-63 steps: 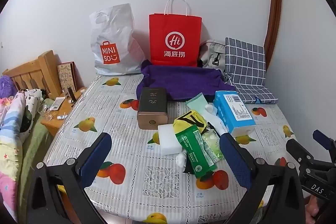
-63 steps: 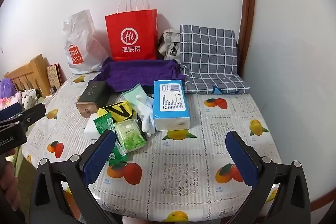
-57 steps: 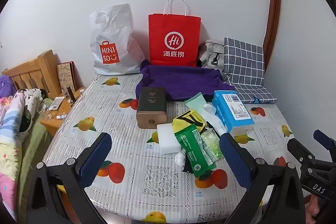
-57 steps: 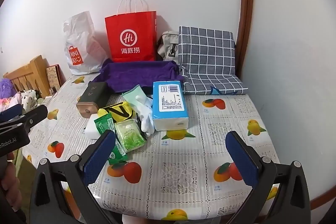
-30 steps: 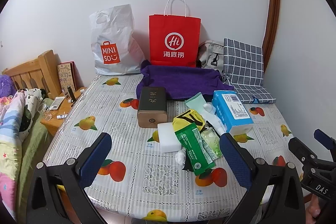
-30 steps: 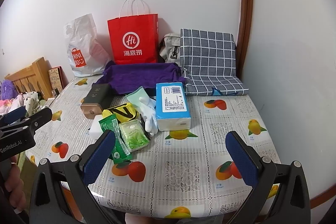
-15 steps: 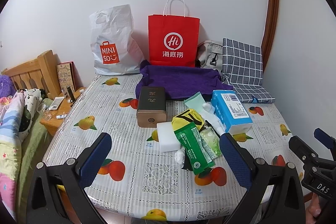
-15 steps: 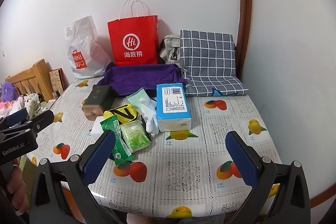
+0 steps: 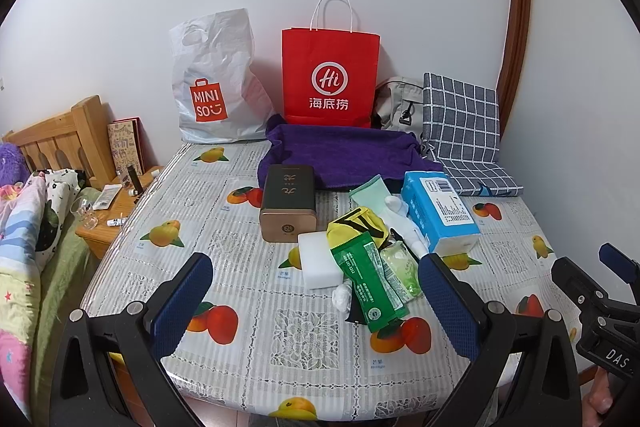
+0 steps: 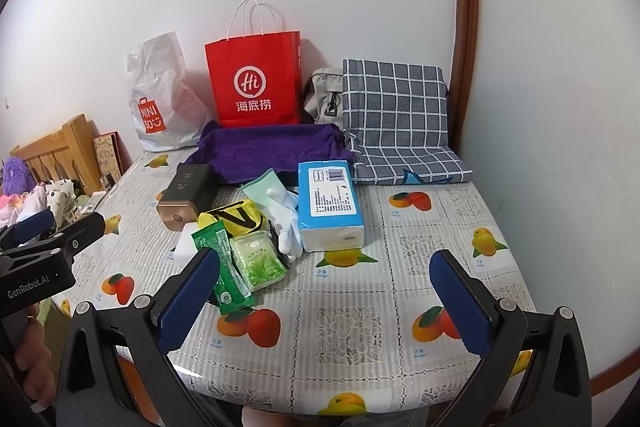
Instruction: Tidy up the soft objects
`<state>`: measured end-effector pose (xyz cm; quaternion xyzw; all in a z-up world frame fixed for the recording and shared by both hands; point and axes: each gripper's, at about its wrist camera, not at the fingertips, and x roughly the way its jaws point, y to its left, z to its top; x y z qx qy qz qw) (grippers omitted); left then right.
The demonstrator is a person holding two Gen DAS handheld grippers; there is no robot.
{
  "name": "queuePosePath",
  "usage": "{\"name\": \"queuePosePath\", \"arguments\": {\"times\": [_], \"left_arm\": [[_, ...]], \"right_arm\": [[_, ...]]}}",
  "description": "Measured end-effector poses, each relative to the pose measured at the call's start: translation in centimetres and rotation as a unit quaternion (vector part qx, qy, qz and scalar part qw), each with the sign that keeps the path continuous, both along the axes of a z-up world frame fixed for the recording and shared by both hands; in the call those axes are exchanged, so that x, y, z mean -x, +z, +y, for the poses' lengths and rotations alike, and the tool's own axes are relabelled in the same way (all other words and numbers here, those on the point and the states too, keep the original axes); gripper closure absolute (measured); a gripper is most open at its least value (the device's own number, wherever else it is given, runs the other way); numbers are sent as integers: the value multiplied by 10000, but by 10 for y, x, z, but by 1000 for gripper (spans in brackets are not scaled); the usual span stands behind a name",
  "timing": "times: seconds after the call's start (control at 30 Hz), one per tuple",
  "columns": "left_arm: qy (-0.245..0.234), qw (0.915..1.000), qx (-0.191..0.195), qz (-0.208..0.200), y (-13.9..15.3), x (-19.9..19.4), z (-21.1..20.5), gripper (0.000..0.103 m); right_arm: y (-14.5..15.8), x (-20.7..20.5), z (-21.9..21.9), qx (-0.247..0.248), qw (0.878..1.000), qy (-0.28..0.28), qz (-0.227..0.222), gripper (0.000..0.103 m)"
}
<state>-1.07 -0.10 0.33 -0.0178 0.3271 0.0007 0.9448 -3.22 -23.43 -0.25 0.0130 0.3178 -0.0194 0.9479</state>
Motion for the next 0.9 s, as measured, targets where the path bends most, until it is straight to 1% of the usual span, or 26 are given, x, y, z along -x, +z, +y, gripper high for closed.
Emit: {"name": "queuePosePath", "arguments": {"times": [0.9], "left_arm": [[2, 10000, 10, -5, 0, -1, 1, 0]], "right_arm": [[4, 4, 1, -16, 10000, 4, -67, 0]]}}
